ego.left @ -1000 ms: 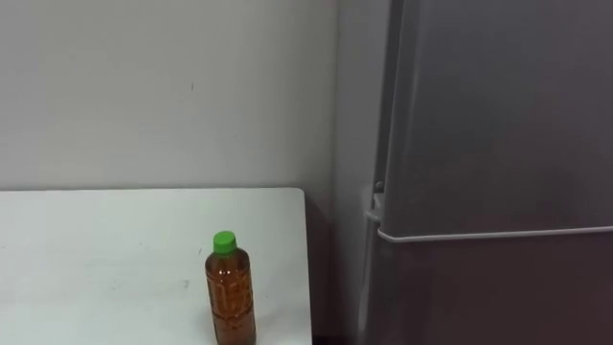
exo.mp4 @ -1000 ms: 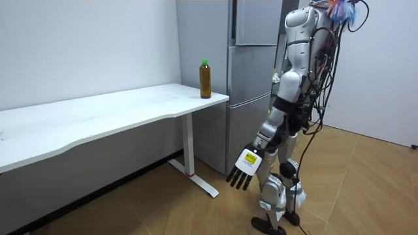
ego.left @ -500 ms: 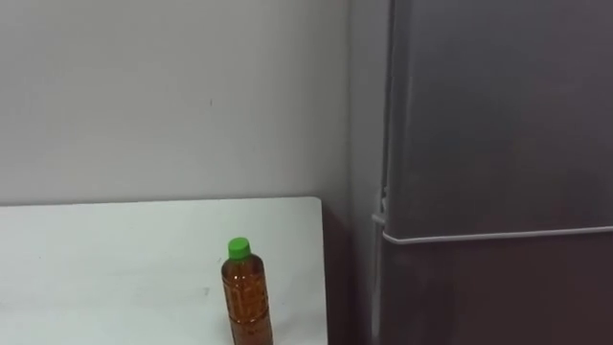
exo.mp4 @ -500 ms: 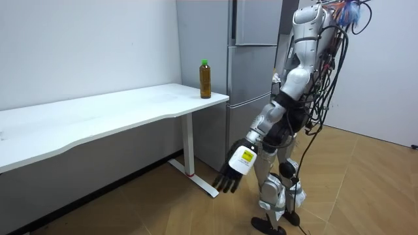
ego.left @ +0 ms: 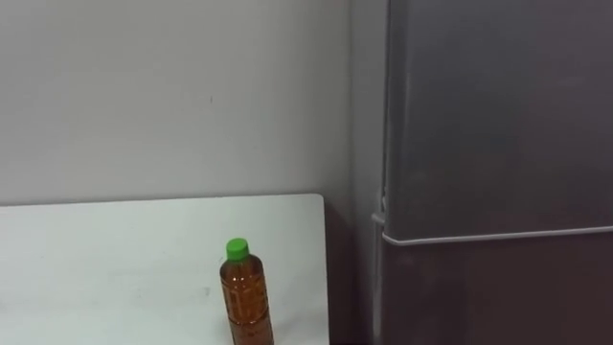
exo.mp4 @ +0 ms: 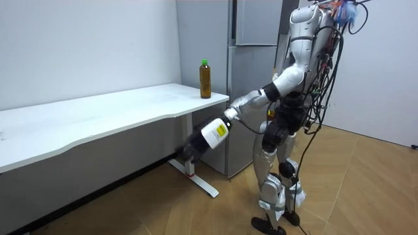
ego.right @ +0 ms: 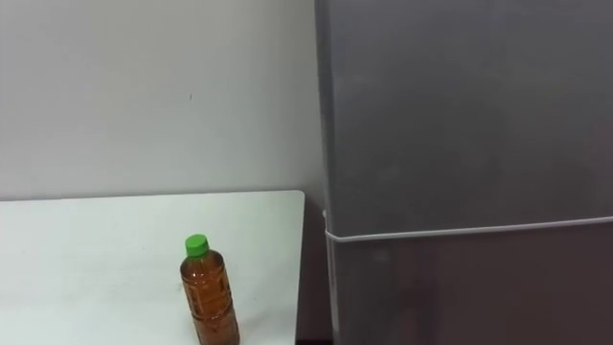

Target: Put the bottle in the upper fridge

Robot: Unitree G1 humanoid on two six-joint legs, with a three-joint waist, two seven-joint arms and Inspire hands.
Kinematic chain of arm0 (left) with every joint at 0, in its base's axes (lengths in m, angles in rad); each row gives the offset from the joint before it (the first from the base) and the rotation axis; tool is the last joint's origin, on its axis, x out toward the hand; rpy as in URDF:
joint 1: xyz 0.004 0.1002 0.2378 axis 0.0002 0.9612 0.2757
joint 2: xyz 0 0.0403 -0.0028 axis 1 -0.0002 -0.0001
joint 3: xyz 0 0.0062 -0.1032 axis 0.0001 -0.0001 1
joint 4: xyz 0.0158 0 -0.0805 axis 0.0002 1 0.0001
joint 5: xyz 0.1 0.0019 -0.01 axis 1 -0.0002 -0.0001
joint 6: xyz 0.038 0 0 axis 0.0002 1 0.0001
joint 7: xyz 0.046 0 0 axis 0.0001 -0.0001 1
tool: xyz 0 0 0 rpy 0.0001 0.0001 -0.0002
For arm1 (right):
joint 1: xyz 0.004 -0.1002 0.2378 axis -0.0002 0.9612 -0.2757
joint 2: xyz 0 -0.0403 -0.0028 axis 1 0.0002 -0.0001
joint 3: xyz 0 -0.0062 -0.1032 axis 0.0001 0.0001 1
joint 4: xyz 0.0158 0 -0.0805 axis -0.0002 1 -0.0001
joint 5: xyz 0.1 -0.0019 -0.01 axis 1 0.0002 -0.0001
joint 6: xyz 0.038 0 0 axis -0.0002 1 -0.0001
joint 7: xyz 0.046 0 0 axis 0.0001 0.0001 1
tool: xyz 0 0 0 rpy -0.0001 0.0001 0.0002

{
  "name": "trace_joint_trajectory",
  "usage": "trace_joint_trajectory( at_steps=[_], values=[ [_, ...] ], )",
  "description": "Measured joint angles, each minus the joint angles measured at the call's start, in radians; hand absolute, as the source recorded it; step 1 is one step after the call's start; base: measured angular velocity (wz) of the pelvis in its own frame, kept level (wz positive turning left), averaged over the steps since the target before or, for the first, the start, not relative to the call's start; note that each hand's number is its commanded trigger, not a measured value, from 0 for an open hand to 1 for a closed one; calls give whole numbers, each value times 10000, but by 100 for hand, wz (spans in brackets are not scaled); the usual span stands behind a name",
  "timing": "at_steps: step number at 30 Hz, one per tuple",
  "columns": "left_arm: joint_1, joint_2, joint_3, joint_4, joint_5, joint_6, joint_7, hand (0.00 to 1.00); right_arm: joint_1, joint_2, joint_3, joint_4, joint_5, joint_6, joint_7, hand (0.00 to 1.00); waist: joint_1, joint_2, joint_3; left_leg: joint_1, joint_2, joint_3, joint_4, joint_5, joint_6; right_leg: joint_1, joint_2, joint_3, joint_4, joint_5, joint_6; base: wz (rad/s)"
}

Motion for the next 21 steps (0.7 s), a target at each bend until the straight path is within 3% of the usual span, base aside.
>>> trace_joint_trajectory(
  at_steps=[4,9,11,13,14,17,21],
  values=[
    [-59,82,441,-1614,19,-307,439,0,70,51,-35,-126,-211,-265,5,0,6,-34,18,23,-3,1,-8,-1,0,35,21,54,30,5,1,-1],
    [-365,253,933,-3539,40,-355,1137,0,77,138,-110,-115,-353,-235,-4,0,64,-10,11,-29,0,-10,26,-16,-8,-42,75,120,15,6,-3,-2],
    [-501,460,974,-4736,59,-358,1301,0,83,161,-117,-120,-345,-234,-30,0,129,-23,20,-112,4,-14,37,-22,-6,-52,80,120,21,6,-3,0],
    [-740,647,1050,-5267,170,-381,1263,0,86,188,-115,-128,-311,-234,-24,0,173,-66,51,-156,9,-20,27,-30,-6,-62,84,120,32,6,-3,3],
    [-857,739,1153,-5591,197,-380,1265,0,91,216,-116,-133,-280,-235,-14,0,164,10,20,-164,8,-26,40,-33,-6,-62,91,127,30,8,-4,0],
    [-1189,898,1352,-6468,217,-417,1307,0,104,304,-87,-135,-282,-230,-180,0,138,15,41,-178,10,-44,82,-38,-12,-63,94,82,17,7,-4,1],
    [-1655,929,1345,-6958,224,-393,1294,0,77,319,-88,-160,-275,-176,-280,0,119,98,101,-193,-4,-90,67,-41,-10,-51,91,58,1,8,-2,4]
  ],
)
